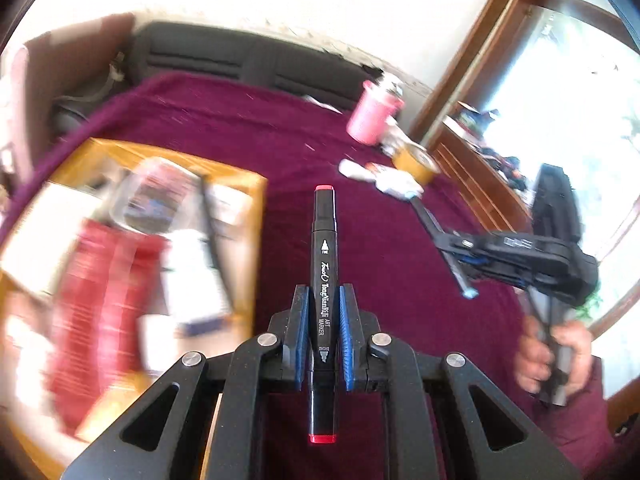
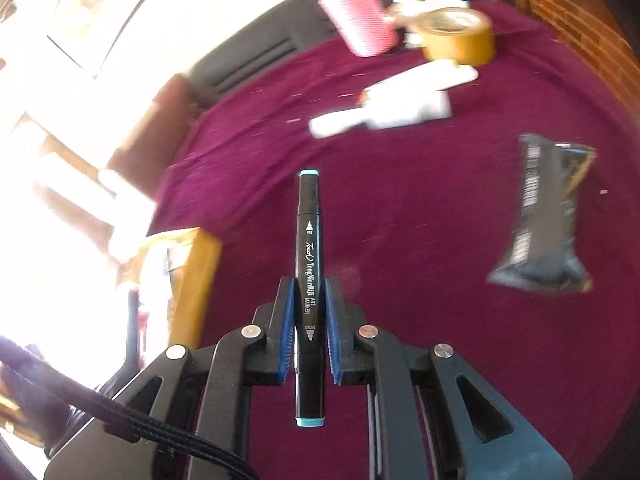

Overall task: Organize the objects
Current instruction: 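Carry both markers into the tray and open both grippers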

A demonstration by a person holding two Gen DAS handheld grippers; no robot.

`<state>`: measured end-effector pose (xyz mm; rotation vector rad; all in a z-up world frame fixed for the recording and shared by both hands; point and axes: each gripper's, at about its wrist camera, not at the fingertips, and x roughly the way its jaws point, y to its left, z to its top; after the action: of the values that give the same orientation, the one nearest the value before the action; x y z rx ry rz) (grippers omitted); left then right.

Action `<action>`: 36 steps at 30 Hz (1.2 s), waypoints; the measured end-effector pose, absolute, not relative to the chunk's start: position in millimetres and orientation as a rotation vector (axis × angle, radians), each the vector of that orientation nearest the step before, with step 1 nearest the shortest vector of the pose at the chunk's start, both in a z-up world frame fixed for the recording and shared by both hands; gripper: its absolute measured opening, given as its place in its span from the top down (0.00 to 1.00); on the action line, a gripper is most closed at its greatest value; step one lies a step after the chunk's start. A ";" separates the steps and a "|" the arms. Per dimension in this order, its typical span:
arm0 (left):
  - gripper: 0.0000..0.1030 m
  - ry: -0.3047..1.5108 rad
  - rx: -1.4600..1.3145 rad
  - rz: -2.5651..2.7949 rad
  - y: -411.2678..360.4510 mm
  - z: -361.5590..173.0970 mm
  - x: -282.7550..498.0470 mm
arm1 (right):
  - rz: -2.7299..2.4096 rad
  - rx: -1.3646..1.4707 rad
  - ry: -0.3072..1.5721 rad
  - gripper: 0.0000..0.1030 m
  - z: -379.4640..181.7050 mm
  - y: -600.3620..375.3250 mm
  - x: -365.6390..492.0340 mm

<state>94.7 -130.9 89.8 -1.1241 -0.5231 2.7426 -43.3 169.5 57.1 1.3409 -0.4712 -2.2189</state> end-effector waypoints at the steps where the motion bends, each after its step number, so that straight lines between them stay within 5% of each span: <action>1: 0.89 -0.500 -1.128 2.780 -142.7 93.9 97.1 | -2.192 1.330 -0.466 0.88 62.2 158.3 -37.4; 11: 0.89 -0.383 -1.375 2.963 -254.0 78.0 40.8 | -1.962 1.359 -0.357 0.88 63.7 15.6 -11.4; 21: 0.88 -0.406 -1.463 2.967 -283.3 55.1 4.5 | -1.903 1.447 -0.193 0.87 35.6 -88.5 -0.4; 24: 0.75 -0.468 -1.418 2.952 -286.4 60.1 12.8 | -1.918 1.470 -0.174 0.86 29.8 -100.2 1.2; 26: 0.58 -0.509 -1.387 2.958 -287.0 64.2 20.9 | -1.897 1.480 -0.185 0.86 26.7 -103.8 2.1; 31: 0.56 -0.456 -1.336 3.024 -280.9 81.0 47.2 | -1.931 1.438 -0.159 0.66 32.1 -102.1 8.1; 36: 0.43 -0.235 -1.210 3.204 -249.3 108.1 90.9 | -2.023 1.330 -0.082 0.57 52.1 -90.0 24.2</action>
<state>90.9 -249.3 108.1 -1.2097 -0.2352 3.2040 24.2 -90.0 52.1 1.3301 -0.0816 -2.0226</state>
